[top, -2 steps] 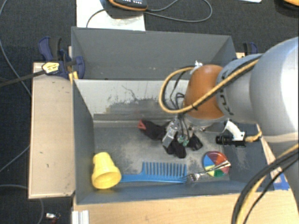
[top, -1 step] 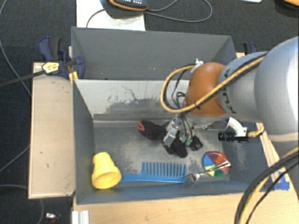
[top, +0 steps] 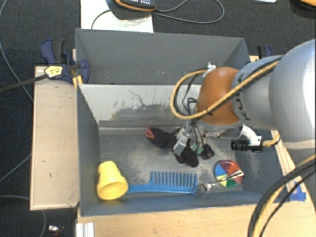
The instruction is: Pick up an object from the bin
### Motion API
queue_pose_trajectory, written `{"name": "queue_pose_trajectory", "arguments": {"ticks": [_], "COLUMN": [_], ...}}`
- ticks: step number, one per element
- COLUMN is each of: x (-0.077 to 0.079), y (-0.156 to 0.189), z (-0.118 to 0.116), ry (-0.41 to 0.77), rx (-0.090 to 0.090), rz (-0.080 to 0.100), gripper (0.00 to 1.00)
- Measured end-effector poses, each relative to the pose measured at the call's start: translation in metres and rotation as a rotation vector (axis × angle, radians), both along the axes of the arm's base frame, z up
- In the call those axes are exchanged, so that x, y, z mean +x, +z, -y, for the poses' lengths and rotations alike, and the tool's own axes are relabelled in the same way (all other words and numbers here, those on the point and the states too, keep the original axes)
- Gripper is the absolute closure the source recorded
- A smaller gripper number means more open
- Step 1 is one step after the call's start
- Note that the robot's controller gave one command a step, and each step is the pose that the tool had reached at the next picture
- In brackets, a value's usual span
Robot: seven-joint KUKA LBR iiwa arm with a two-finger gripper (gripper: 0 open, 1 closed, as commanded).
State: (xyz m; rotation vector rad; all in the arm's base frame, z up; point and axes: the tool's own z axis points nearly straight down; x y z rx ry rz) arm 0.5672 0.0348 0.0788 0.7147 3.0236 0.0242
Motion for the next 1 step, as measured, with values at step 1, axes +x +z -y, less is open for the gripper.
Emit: {"name": "queue_pose_trajectory", "arguments": {"ticks": [1], "x": [0.0007], "y": [-0.0066], "z": [-0.0046], "ry": [0.001], "rx": [-0.002], "rz": [0.005], "gripper": [1.00]}}
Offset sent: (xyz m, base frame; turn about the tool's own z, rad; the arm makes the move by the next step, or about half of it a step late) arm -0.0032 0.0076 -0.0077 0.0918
